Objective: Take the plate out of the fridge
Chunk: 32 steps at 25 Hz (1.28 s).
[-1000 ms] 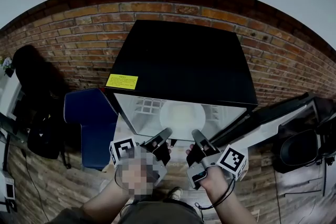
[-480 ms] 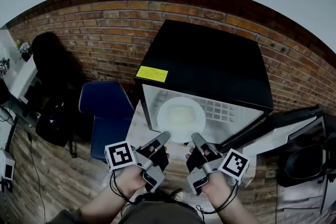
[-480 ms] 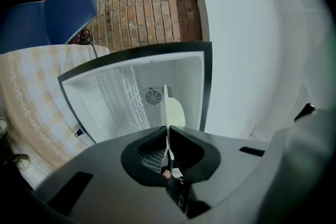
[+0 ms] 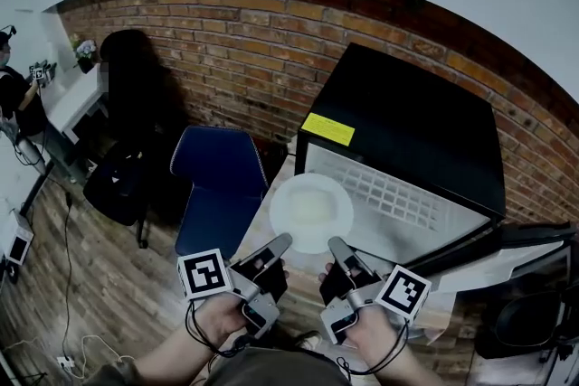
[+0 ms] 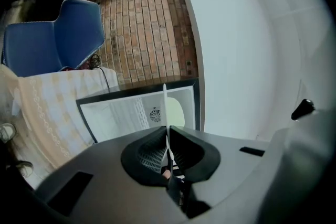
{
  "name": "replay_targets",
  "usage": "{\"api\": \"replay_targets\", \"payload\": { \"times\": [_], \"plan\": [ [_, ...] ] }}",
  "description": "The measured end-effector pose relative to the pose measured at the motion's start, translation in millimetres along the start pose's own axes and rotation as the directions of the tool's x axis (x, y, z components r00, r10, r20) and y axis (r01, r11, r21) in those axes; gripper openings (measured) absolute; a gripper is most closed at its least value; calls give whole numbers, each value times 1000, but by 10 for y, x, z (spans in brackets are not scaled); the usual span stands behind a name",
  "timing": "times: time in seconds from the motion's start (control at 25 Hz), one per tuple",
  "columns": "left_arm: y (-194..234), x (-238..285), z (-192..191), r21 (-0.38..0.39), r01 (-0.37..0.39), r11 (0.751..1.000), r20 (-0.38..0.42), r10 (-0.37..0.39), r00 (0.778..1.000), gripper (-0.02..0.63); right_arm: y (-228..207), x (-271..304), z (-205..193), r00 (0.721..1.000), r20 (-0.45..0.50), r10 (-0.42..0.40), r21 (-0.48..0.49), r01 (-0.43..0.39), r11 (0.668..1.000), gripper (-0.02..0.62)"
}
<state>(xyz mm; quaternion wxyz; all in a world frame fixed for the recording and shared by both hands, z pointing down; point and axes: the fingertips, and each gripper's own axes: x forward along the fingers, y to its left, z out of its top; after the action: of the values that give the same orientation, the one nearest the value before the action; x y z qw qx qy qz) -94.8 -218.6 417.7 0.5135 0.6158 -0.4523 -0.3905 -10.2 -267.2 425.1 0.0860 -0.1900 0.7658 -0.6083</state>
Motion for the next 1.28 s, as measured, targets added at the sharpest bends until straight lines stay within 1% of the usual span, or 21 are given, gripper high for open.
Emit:
{"api": "replay_targets", "payload": {
  "times": [0.16,0.36,0.8,1.04,1.28],
  "plan": [
    [73,-256,166,14,-27,1000,55,26,998,31,42,185,-222,998,-62,9,-6,-9,1000,37],
    [139,-518,332,19,-39,999,115,36,993,31,76,381,-478,992,-126,26,-2,-26,1000,35],
    [314,-1076,567,0,-78,997,230,76,970,31,96,691,-1001,965,-262,23,-39,-34,999,35],
    [348,-1232,649,-7,-81,997,266,80,961,31,126,800,-1157,952,-305,38,-30,-50,998,35],
    [353,-1283,670,-8,-87,996,277,85,957,31,138,824,-1208,948,-316,44,-14,-51,999,34]
  ]
}}
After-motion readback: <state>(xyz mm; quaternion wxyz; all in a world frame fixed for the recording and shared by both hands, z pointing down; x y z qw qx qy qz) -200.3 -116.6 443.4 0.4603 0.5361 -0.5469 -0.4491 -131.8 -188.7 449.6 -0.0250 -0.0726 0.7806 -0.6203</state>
